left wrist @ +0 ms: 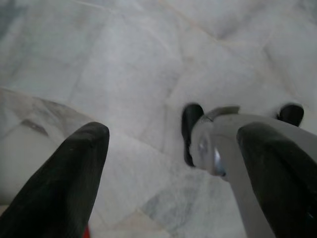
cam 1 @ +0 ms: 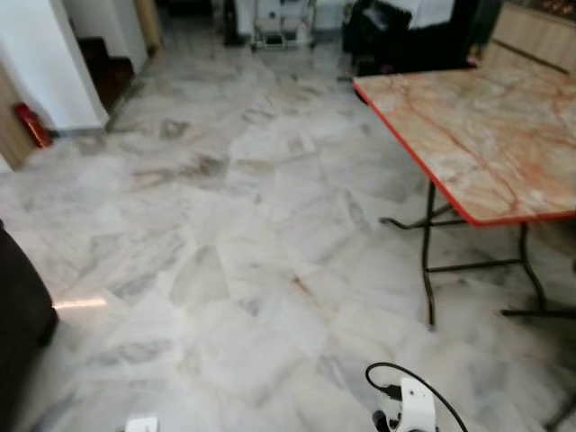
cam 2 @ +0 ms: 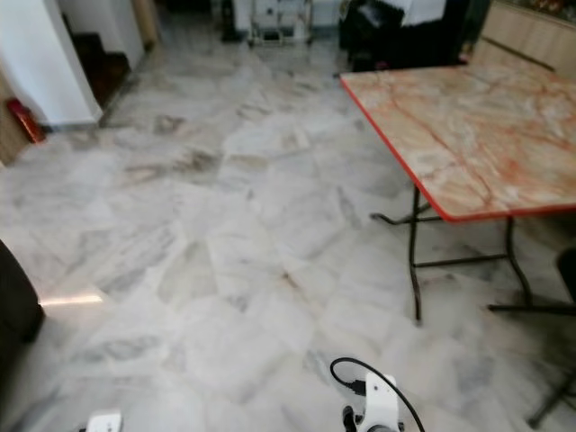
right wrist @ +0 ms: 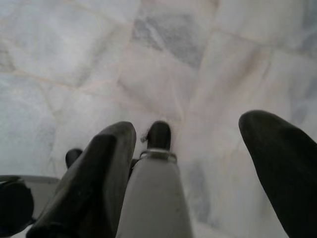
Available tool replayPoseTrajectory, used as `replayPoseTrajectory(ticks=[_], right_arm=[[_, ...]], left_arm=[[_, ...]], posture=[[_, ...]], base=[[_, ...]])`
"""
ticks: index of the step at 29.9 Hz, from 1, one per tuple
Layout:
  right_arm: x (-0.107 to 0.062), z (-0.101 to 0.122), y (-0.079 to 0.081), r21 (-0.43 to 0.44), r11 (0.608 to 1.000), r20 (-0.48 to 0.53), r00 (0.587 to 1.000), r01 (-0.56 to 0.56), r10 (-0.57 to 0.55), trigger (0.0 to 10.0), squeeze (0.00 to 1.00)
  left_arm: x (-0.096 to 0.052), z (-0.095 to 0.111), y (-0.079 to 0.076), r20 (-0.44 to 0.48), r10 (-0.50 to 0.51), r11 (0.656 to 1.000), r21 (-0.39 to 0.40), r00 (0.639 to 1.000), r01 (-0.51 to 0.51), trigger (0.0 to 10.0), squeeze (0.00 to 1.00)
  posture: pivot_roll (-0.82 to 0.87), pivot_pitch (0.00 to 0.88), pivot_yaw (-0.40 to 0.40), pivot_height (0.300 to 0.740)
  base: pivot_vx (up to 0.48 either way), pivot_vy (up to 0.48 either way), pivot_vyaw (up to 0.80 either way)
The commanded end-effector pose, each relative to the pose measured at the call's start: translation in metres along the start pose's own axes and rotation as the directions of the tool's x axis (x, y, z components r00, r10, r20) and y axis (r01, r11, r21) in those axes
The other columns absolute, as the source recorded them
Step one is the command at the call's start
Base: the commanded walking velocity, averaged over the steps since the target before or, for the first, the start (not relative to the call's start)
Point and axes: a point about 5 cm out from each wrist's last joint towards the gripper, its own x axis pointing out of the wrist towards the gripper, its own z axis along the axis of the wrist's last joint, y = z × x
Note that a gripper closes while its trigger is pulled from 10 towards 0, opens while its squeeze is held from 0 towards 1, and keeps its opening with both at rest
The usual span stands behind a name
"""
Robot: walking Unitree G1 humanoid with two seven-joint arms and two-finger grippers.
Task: Move the pillow to the sofa from floor
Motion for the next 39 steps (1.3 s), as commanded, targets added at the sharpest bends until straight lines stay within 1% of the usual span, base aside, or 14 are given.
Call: replayPoseTrajectory(ticks=[1, 8, 17, 21, 39], right_arm=[[0.0002, 0.0027, -0.0011, -0.001, 1.0, 0.006, 1.0, 0.002, -0.002, 10.0, 0.0], [0.0002, 0.0024, -0.0009, 0.0, 1.0, 0.004, 1.0, 0.002, -0.002, 10.0, 0.0], [0.0003, 0.0027, -0.0006, -0.001, 1.0, 0.005, 1.0, 0.001, -0.001, 10.0, 0.0], [0.0003, 0.0042, -0.0001, -0.022, 1.0, 0.017, 1.0, -0.011, 0.011, 10.0, 0.0], [0.0003, 0.0032, 0.0001, -0.036, 0.999, 0.005, 1.0, -0.01, 0.011, 10.0, 0.0]], left_arm=[[-0.0004, -0.0032, -0.0007, -0.016, 0.002, 1.0, -0.009, 1.0, -0.002, 10.0, 0.0], [-0.0004, -0.0035, -0.0003, -0.018, 0.002, 1.0, -0.006, 1.0, -0.002, 10.0, 0.0], [-0.0004, -0.0028, 0.0001, -0.011, 0.009, 1.0, -0.014, 1.0, -0.009, 10.0, 0.0], [-0.0005, -0.0029, 0.0002, -0.01, 0.013, 1.0, -0.018, 1.0, -0.013, 10.0, 0.0], [-0.0006, -0.0032, 0.0011, -0.011, 0.017, 1.0, -0.014, 1.0, -0.017, 10.0, 0.0]], posture=[[-0.01, 0.0, -0.021, 0.74], [-0.01, 0.0, -0.019, 0.74], [-0.01, 0.0, -0.019, 0.74], [-0.01, 0.0, -0.019, 0.74], [-0.01, 0.0, -0.018, 0.74]], base=[[-0.296, 0.0, 0.0], [-0.295, 0.0, 0.0], [0.0, 0.0, 0.0], [0.0, 0.0, 0.0], [0.0, 0.0, 0.79]])
